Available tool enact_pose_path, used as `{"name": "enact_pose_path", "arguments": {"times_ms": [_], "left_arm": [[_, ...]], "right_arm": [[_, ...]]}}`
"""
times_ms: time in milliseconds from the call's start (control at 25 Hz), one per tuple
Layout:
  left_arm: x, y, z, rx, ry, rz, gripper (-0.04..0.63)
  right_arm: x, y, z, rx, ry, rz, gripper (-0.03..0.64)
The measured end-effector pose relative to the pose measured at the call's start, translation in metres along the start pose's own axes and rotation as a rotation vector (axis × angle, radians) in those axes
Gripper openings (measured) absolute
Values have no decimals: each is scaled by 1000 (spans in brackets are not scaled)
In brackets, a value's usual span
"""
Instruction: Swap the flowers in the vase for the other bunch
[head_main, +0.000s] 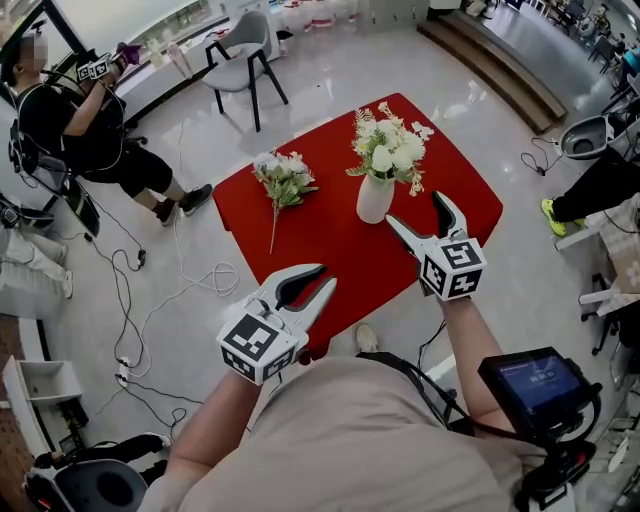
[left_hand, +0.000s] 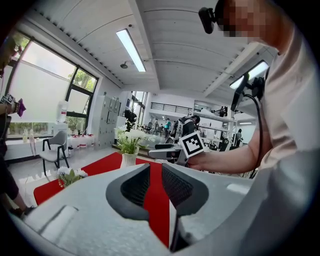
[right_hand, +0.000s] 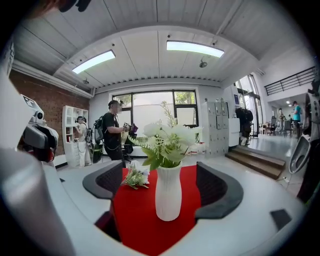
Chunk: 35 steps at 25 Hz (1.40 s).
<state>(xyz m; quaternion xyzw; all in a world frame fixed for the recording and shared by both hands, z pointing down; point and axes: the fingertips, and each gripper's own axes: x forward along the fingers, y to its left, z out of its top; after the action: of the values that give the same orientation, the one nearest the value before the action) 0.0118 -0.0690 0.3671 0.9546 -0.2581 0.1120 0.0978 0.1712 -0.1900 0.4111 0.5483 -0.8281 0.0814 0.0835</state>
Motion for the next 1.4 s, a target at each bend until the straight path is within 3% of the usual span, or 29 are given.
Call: {"name": "enact_pose_path", "arguments": {"times_ms": [520,1160,1400], "left_arm": [[35,13,11,-8,-6,120,55],[32,26,-1,-55,28,230,55],[27,26,-1,-45,32,241,55]], "right_arm": [[68,-35,-1,20,-15,161,543],[104,-19,17,-43,-46,360,543],[105,-16,24,-46,-64,354,541]]}}
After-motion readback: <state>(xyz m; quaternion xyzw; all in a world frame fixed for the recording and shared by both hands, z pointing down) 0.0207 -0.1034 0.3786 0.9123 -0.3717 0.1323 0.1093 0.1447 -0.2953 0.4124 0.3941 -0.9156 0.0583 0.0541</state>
